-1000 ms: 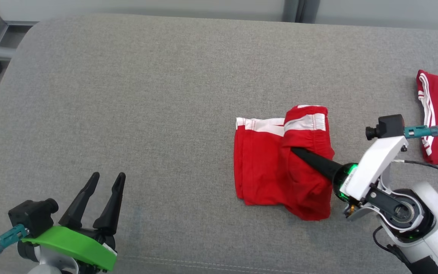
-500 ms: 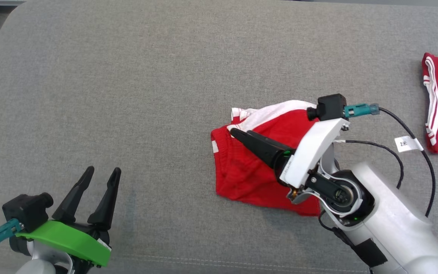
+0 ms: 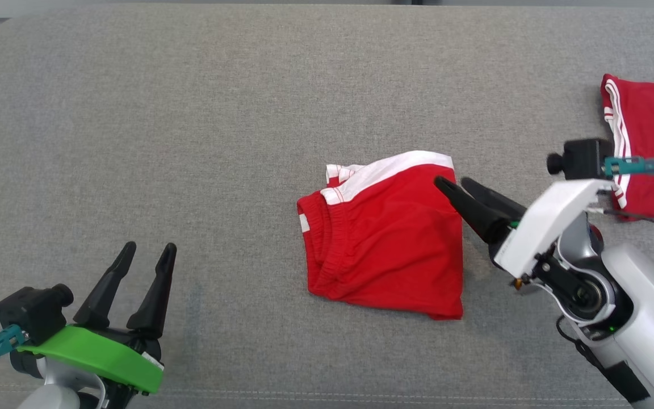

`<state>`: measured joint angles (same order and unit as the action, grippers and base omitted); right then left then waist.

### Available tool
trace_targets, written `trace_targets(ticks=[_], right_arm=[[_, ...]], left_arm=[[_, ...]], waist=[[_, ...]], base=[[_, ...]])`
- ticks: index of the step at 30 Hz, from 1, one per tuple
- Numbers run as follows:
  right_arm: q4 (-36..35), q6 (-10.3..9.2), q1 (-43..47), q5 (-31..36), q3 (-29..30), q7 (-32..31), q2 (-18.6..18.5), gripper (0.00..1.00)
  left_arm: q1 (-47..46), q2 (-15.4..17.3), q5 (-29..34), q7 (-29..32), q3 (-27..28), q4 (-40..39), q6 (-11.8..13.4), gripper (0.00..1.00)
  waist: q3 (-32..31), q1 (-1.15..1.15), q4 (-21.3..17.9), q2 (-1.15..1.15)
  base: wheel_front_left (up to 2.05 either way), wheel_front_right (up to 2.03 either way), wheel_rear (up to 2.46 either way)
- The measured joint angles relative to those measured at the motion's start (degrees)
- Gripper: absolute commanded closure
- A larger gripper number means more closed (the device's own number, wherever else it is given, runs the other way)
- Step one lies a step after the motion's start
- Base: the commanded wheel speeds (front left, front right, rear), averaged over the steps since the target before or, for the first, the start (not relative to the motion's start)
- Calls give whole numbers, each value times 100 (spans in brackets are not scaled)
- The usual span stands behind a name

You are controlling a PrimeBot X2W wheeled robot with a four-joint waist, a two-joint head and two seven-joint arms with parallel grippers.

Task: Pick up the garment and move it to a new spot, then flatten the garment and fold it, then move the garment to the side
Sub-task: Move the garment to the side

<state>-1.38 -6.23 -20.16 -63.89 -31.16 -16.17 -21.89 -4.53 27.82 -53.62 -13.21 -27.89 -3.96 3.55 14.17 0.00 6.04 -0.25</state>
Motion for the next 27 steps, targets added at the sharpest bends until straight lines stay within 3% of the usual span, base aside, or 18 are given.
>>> trace_targets(ticks=[4, 11, 22, 23, 24, 27], right_arm=[[294, -42, 497, 48, 82, 2, -276, 0], [388, -42, 810, -69, 214, 110, -243, 0], [978, -85, 743, -374, 378, 188, 196, 0], [1053, -86, 656, -375, 417, 252, 248, 16], [1110, -86, 566, -376, 495, 318, 314, 100], [1155, -82, 226, -253, 400, 313, 292, 100]], left_arm=[[1, -48, 0, -3, 0, -29, 1, 0], [-1, -119, 104, -53, 41, -51, 5, 0], [-13, -221, 144, -54, -30, -125, 2, 0], [-14, -240, 144, -54, -32, -124, -1, 0], [-16, -263, 145, -54, -33, -122, -2, 0], [-19, -321, 145, -55, -22, -94, -7, 0]], waist=[[17, 0, -3, 0], [-19, 0, 73, 0], [59, 0, 357, 0], [74, 0, 391, 0], [88, 0, 424, 0], [121, 0, 518, 0]], base=[[0, 0, 0], [0, 0, 0], [0, 0, 0], [0, 0, 0], [0, 0, 0], [0, 0, 0]])
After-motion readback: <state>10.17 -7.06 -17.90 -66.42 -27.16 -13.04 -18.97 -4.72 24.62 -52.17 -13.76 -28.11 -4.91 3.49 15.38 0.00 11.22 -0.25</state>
